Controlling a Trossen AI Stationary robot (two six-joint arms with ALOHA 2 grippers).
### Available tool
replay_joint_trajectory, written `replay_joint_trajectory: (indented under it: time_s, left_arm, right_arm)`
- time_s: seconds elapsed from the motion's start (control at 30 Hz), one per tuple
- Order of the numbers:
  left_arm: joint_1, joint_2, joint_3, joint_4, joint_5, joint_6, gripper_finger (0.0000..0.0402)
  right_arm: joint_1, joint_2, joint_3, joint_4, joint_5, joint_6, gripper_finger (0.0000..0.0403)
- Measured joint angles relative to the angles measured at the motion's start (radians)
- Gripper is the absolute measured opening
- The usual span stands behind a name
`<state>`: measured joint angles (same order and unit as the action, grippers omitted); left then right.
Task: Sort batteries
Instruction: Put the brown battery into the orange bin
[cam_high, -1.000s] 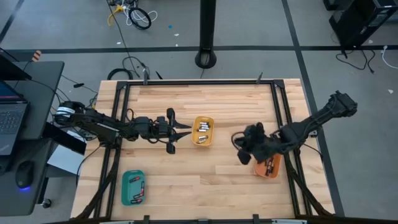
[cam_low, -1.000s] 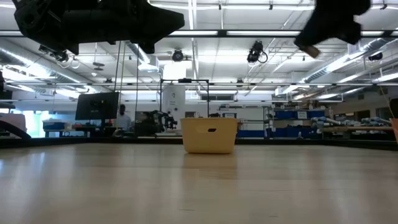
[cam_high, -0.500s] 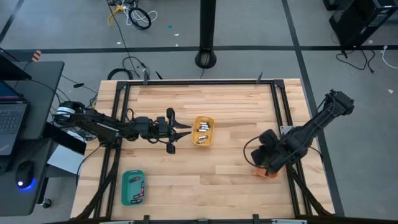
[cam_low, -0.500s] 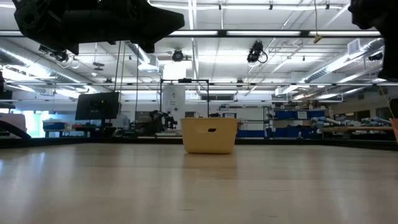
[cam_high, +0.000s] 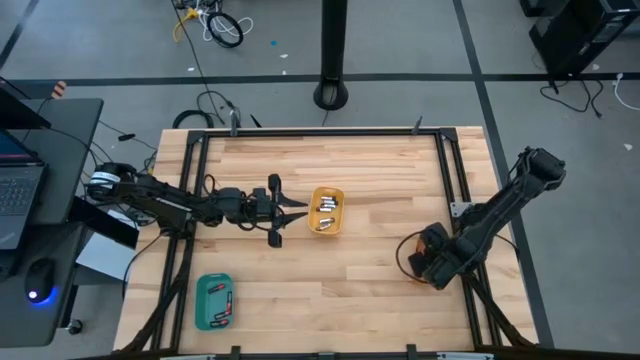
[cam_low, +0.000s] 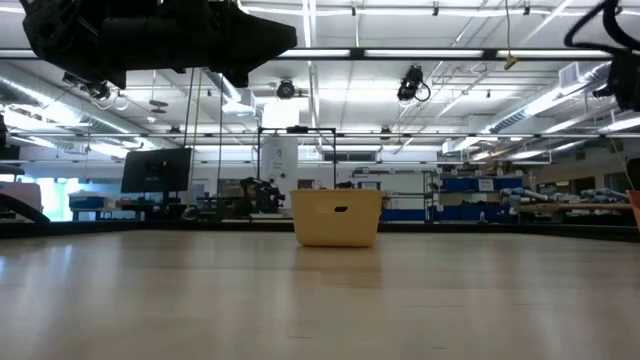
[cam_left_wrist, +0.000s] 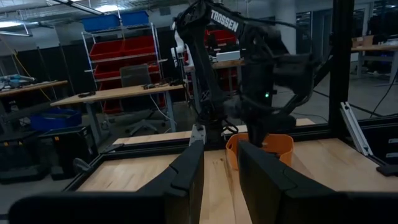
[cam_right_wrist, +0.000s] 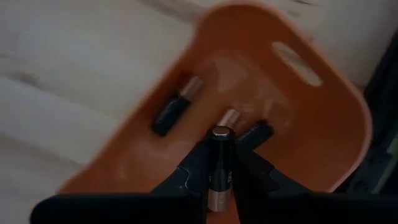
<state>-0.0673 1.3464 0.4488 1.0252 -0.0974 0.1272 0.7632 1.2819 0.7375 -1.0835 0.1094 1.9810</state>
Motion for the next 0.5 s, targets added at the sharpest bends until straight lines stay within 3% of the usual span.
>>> replay_joint_trajectory:
  time_s: [0.5]
  left_arm:
    - [0.000, 0.000, 0.000, 0.000, 0.000, -0.001, 0.0104]
  right_arm:
    - [0.000, 0.000, -0.092, -0.027, 0.013, -0.053, 0.0059]
